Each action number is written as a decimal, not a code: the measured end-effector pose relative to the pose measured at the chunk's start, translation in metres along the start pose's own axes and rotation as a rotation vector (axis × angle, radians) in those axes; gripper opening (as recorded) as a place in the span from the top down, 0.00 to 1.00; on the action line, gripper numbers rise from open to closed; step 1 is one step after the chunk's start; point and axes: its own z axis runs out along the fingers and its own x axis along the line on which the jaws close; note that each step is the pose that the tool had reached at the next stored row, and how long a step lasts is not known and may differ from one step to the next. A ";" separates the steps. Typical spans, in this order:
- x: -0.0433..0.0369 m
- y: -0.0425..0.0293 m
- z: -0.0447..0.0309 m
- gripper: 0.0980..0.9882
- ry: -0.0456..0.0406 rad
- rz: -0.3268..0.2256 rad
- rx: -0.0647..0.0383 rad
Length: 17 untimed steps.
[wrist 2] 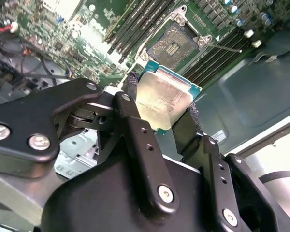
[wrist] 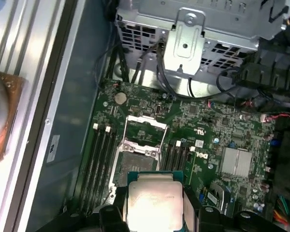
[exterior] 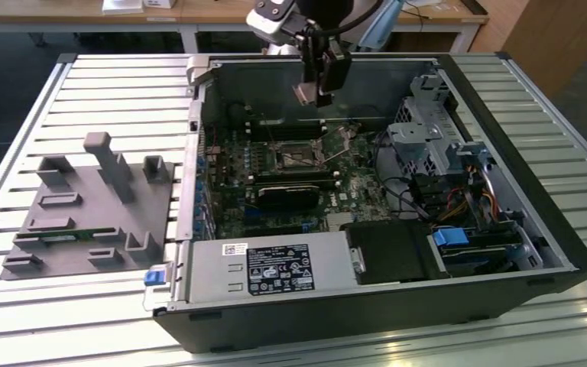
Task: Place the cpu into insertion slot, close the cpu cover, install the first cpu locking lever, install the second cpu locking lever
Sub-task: 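Place the cpu into insertion slot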
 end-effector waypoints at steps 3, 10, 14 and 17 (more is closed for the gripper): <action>0.0000 -0.0002 0.0029 0.50 -0.0045 0.055 -0.001; 0.0008 -0.0010 0.0144 0.50 -0.0069 0.084 0.000; 0.0008 -0.0016 0.0213 0.50 -0.0068 0.085 0.000; 0.0007 -0.0019 0.0255 0.50 -0.0067 0.085 0.000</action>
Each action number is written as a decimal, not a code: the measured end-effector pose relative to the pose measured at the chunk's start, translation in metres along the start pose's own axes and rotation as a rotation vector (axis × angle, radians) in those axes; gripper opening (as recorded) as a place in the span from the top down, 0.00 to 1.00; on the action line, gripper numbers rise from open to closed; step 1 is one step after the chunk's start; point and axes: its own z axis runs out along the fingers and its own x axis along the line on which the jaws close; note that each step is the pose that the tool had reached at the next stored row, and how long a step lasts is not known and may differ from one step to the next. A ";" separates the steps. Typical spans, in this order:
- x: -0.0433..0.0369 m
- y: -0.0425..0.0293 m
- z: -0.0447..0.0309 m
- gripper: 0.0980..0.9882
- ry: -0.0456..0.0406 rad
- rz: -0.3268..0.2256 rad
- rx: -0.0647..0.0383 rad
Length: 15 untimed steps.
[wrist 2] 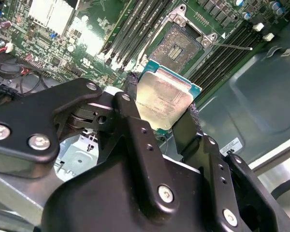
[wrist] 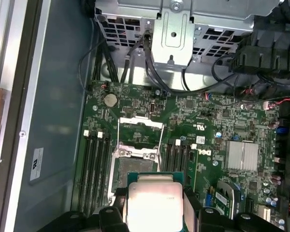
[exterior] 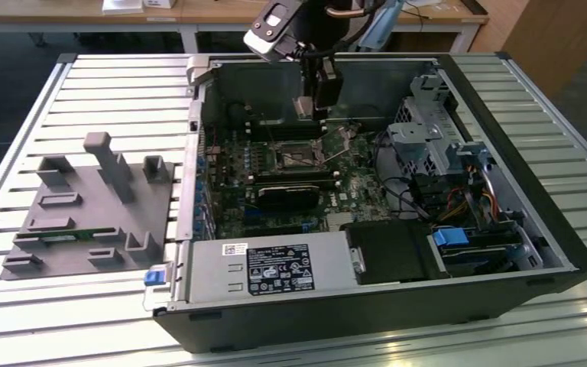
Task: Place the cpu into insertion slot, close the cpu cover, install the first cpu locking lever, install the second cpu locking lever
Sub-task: 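Place the cpu into insertion slot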
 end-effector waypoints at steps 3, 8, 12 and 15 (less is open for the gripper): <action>0.0000 -0.0003 0.0030 0.50 0.0000 0.000 0.001; 0.0000 -0.0005 0.0068 0.50 0.0001 0.000 0.002; -0.0001 -0.0007 0.0090 0.50 0.0001 0.000 0.003; -0.0001 -0.0008 0.0102 0.50 0.0002 0.000 0.003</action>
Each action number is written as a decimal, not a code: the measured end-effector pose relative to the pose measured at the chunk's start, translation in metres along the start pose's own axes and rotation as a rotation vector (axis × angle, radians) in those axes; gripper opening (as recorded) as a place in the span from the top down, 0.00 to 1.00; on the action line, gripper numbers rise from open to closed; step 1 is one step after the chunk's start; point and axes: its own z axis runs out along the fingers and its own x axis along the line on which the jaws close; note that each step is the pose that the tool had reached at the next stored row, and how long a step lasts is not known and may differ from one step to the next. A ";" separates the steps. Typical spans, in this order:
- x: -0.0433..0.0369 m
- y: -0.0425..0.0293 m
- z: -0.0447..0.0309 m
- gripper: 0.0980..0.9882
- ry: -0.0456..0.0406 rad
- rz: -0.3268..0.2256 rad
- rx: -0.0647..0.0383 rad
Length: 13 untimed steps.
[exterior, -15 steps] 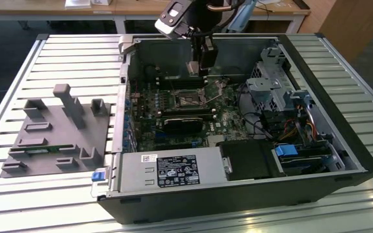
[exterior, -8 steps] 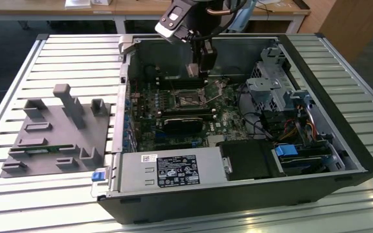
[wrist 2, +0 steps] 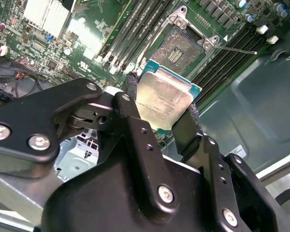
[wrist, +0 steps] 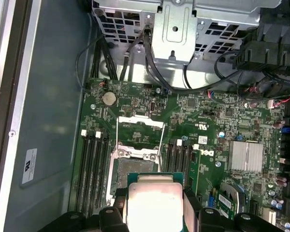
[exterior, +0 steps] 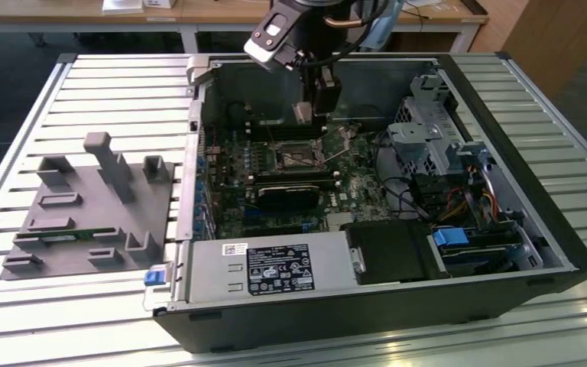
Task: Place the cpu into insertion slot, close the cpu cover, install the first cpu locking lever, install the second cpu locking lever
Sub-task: 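Place the cpu into insertion slot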
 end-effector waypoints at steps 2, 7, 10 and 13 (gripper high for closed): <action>0.0000 0.0000 0.0007 0.50 0.0000 0.000 0.000; 0.0000 -0.0002 0.0023 0.50 0.0000 0.000 0.000; 0.0000 -0.0003 0.0036 0.50 0.0001 0.000 0.000; 0.0000 -0.0004 0.0050 0.50 0.0001 0.000 0.000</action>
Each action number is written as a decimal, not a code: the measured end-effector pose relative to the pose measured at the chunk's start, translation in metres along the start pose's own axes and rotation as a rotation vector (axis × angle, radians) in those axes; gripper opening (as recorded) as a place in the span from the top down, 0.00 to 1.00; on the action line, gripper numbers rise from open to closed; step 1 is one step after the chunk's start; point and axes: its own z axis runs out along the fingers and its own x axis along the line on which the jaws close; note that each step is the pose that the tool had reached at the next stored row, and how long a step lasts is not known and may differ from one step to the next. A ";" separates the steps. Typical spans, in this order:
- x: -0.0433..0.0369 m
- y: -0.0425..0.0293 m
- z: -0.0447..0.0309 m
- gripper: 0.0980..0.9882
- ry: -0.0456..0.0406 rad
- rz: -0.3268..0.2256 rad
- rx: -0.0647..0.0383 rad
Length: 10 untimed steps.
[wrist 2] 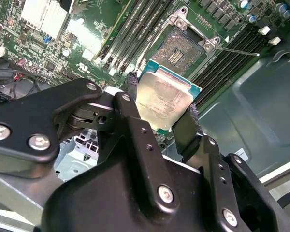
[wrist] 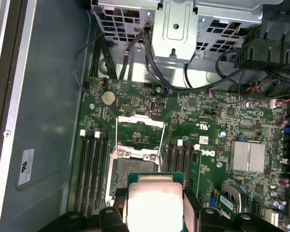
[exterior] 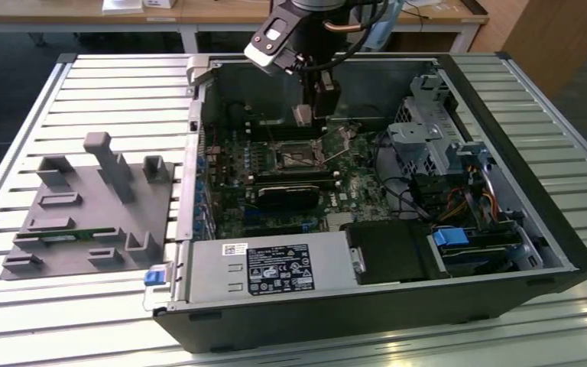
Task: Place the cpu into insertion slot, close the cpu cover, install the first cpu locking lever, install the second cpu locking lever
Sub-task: 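Place the cpu into insertion slot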
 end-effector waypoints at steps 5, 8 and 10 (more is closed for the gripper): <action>0.0000 -0.0002 0.0025 0.50 0.0000 0.000 0.000; -0.0001 -0.0003 0.0041 0.50 0.0001 0.000 0.001; -0.0001 -0.0004 0.0054 0.50 0.0001 0.000 0.002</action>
